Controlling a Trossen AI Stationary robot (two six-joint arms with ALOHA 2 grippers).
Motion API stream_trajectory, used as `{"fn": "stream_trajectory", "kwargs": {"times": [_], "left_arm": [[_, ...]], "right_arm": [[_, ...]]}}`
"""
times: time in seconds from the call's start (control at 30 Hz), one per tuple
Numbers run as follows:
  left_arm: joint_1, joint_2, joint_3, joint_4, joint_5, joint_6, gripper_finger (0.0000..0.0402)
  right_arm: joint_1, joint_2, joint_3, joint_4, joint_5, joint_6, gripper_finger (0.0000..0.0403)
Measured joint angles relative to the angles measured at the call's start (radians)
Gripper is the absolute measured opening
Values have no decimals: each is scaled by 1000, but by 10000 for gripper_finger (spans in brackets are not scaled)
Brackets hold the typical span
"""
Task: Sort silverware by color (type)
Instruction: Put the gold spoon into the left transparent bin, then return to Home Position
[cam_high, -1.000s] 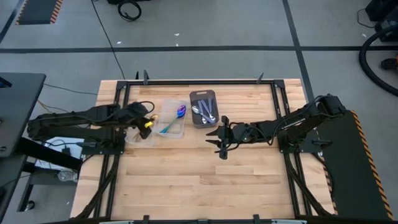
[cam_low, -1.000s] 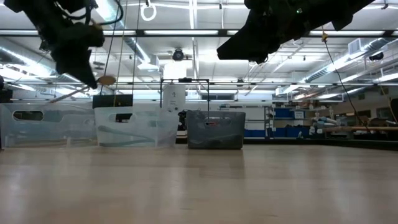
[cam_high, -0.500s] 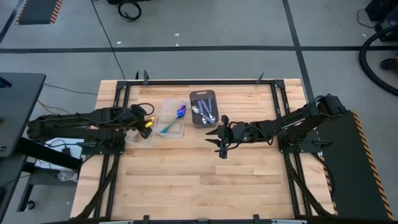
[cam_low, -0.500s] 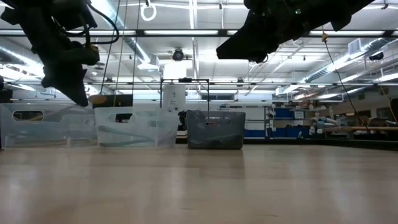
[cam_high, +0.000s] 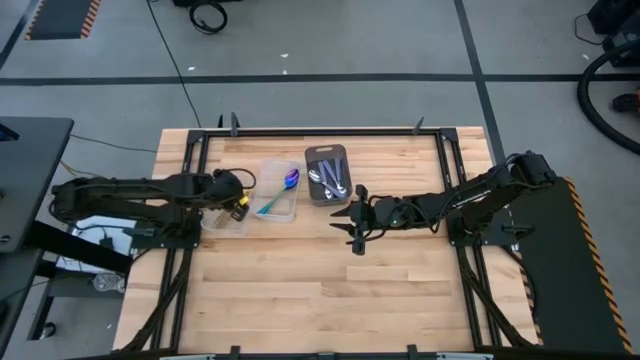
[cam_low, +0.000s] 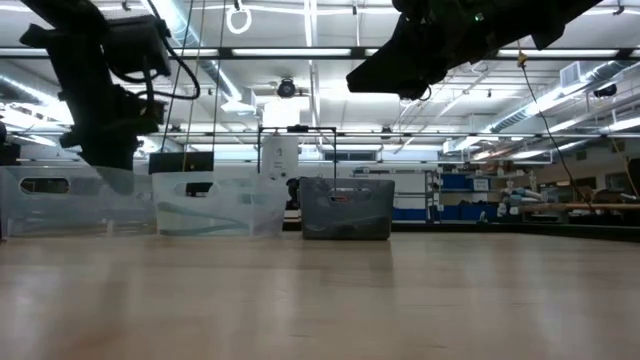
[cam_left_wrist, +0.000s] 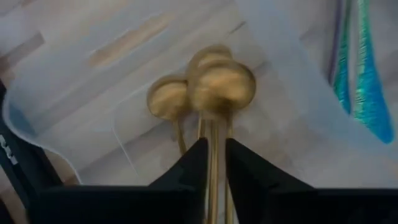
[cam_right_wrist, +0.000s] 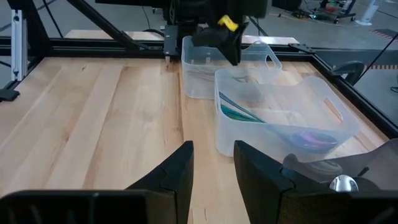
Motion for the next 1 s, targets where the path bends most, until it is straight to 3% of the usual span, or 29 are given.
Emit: {"fn": "stream_trajectory", "kwargs": {"times": [0.27, 0.6, 0.77, 1.0], "left_arm": [[-4, 19, 20, 92, 0, 91, 132], [-177, -160, 23, 388, -6, 302, 133], [-282, -294, -80, 595, -22, 369, 132], [-371, -497, -284, 796, -23, 370, 132]], "right_arm": [[0, 0, 0, -9, 35, 19, 125], [-24, -59, 0, -130, 44, 39, 119], [-34, -142, -27, -157, 15, 40, 100], [-39, -351, -229, -21, -1, 40, 74]]}}
